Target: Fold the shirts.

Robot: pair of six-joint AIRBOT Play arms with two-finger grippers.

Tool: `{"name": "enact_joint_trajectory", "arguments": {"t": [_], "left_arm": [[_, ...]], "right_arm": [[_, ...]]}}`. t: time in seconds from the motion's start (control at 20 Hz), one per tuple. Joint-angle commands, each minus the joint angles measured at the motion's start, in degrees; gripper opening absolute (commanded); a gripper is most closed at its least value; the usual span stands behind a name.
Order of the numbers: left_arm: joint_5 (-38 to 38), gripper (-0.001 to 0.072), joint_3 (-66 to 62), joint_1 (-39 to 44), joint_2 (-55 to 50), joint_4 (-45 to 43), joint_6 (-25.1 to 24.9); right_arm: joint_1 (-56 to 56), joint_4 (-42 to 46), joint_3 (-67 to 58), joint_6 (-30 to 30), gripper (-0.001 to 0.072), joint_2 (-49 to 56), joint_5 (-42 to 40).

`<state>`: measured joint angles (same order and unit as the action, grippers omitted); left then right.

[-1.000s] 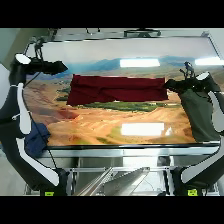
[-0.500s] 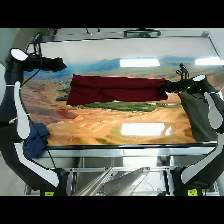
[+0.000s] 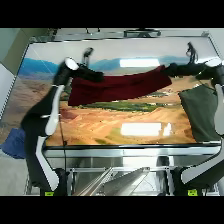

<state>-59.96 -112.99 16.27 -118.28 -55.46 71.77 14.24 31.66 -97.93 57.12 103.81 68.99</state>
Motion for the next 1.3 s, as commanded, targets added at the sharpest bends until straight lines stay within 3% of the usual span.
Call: {"name": "enact_joint_trajectory", "arguments": {"t": [0.0, 0.15, 0.35, 0.45, 0.6, 0.7, 0.95, 1.05, 1.1, 1.2, 1.25], "left_arm": [[9.79, 0.0017, -0.15, 8.83, -5.16, 0.09, 1.73], [14.60, 0.0019, -1.25, 13.22, -7.58, 0.15, 5.05], [12.50, 0.0019, -6.67, 15.41, -10.14, 0.11, 5.84], [7.56, 0.0018, -6.67, 13.99, -6.60, -0.52, 5.62], [-7.37, 0.0018, -6.64, 6.84, 4.48, -0.46, 5.62], [-14.16, 0.0018, -5.40, 0.33, 13.44, -0.04, 5.70], [-14.67, 0.0018, 4.48, -14.53, 33.62, 0.13, 5.77], [-14.40, 0.0018, 7.96, -18.12, 38.07, 0.13, 5.77], [-14.25, 0.0018, 9.75, -19.30, 39.67, 0.11, 5.73], [-13.62, 0.0018, 13.70, -21.07, 42.34, 0.11, 5.64], [-13.57, 0.0019, 15.56, -21.79, 43.36, 0.09, 5.49]], "right_arm": [[0.17, -5.01, -5.35, 1.42, 0.0016, -4.26, 7.91], [-0.09, -10.14, -6.54, 2.25, 0.0016, -5.66, 13.00], [-0.35, -11.34, -6.56, 2.91, 0.0015, -5.70, 15.06], [-0.79, -11.02, -6.56, 2.91, 0.0016, -5.66, 14.08], [-4.28, -10.93, -6.56, 3.74, 0.0016, -5.64, 9.79], [-11.32, -10.95, -6.56, 3.72, 0.0016, -5.31, 2.47], [-37.05, -10.91, -6.56, 3.72, 0.0016, 4.26, -22.34], [-46.88, -10.99, -6.58, 1.77, 0.0017, 11.37, -36.00], [-51.25, -12.48, -6.62, -0.31, 0.0101, 14.80, -44.22], [-56.70, -15.85, -6.75, -4.48, 0.0693, 18.32, -52.92], [-57.48, -15.63, -6.75, -5.46, 0.0705, 18.14, -52.37]]}}
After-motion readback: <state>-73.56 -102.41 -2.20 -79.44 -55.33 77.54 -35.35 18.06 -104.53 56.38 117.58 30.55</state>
